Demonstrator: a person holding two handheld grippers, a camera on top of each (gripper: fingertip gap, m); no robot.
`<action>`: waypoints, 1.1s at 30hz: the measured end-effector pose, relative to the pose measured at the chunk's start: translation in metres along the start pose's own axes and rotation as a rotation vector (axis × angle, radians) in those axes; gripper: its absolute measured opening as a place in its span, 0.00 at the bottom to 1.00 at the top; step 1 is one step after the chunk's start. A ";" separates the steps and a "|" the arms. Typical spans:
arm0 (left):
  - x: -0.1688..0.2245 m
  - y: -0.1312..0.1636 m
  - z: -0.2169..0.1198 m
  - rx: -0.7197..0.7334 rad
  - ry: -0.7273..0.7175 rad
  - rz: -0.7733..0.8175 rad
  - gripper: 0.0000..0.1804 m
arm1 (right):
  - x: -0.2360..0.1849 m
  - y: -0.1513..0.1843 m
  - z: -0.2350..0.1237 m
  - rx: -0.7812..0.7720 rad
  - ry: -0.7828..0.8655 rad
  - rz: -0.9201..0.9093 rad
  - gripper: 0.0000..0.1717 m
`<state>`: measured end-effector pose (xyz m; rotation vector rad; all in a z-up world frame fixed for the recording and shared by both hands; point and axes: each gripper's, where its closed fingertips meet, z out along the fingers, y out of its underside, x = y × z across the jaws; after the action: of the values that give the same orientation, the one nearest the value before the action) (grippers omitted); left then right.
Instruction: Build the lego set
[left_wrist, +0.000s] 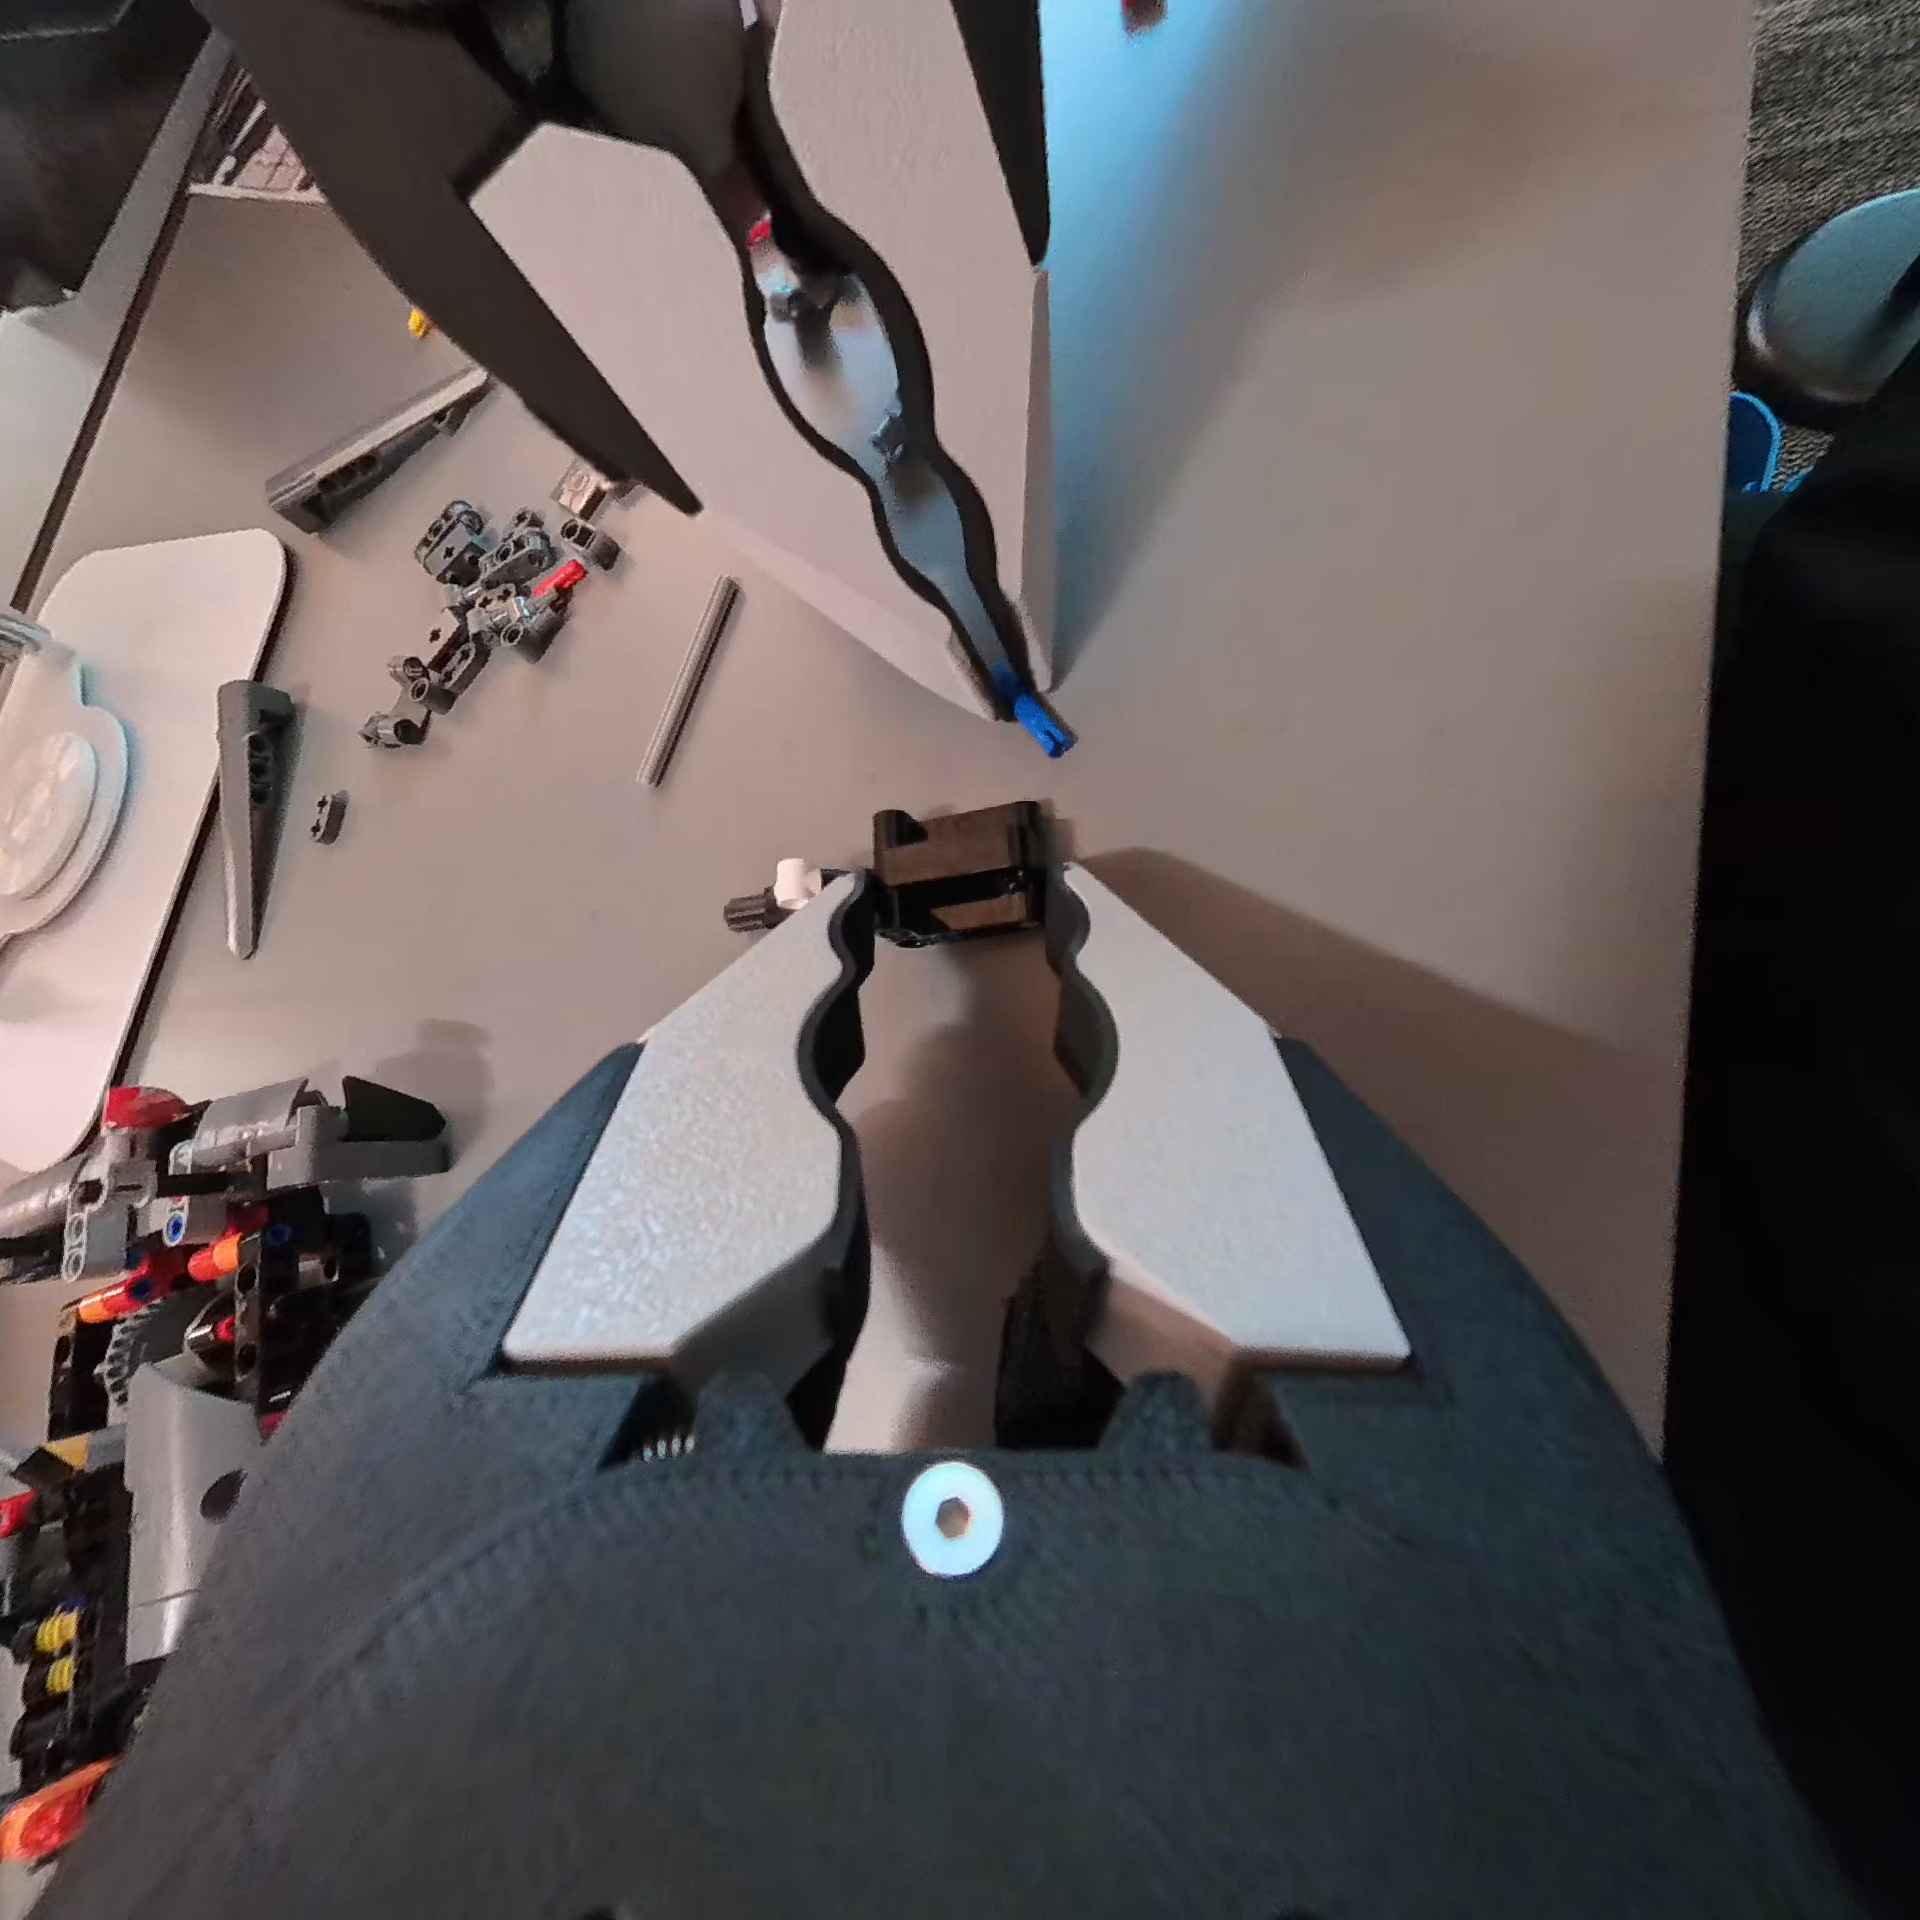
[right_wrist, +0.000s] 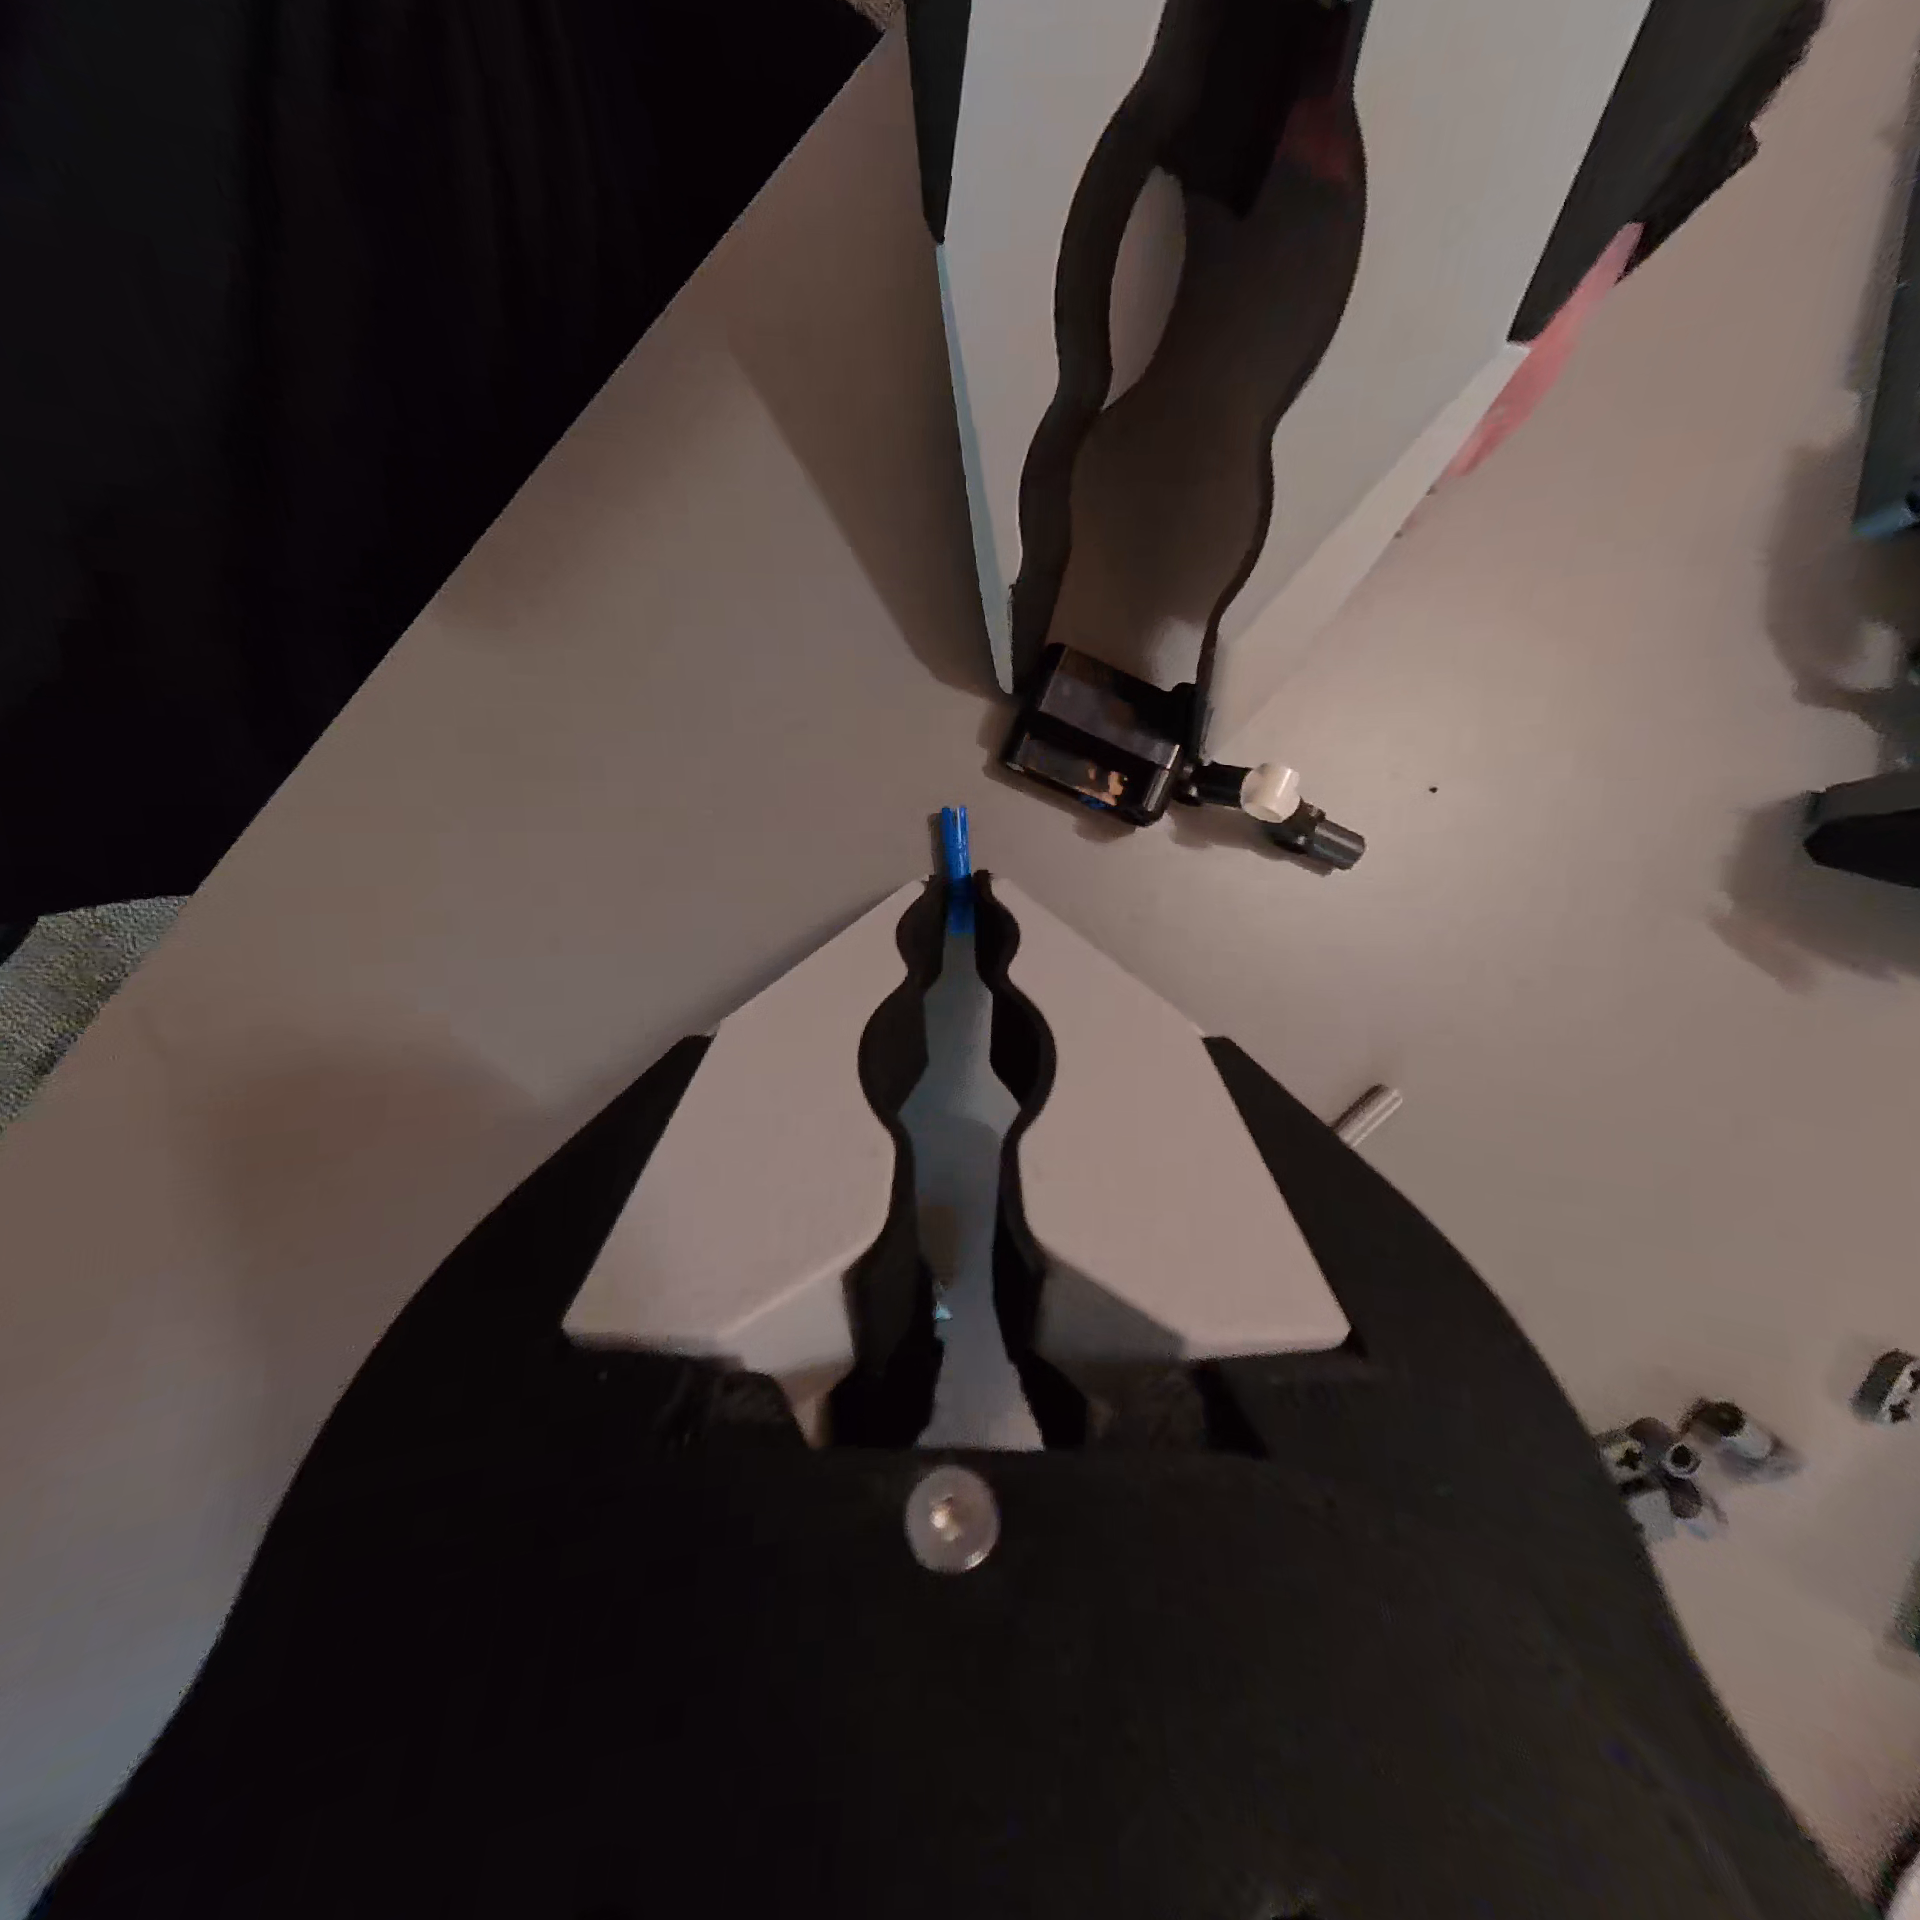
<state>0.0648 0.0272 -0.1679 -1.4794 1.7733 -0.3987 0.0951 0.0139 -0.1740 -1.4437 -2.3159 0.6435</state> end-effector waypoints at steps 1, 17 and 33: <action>0.000 0.000 0.000 0.002 0.001 -0.001 0.17 | 0.000 0.000 0.000 0.005 0.004 0.018 0.01; -0.003 0.000 0.000 0.017 -0.040 -0.013 0.17 | 0.017 -0.006 -0.003 0.080 0.227 0.249 0.01; -0.002 -0.002 0.002 -0.016 -0.087 -0.025 0.17 | 0.018 -0.011 0.000 0.051 0.275 0.269 0.01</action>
<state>0.0675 0.0295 -0.1672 -1.5086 1.6952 -0.3285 0.0794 0.0256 -0.1672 -1.7165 -1.9039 0.5306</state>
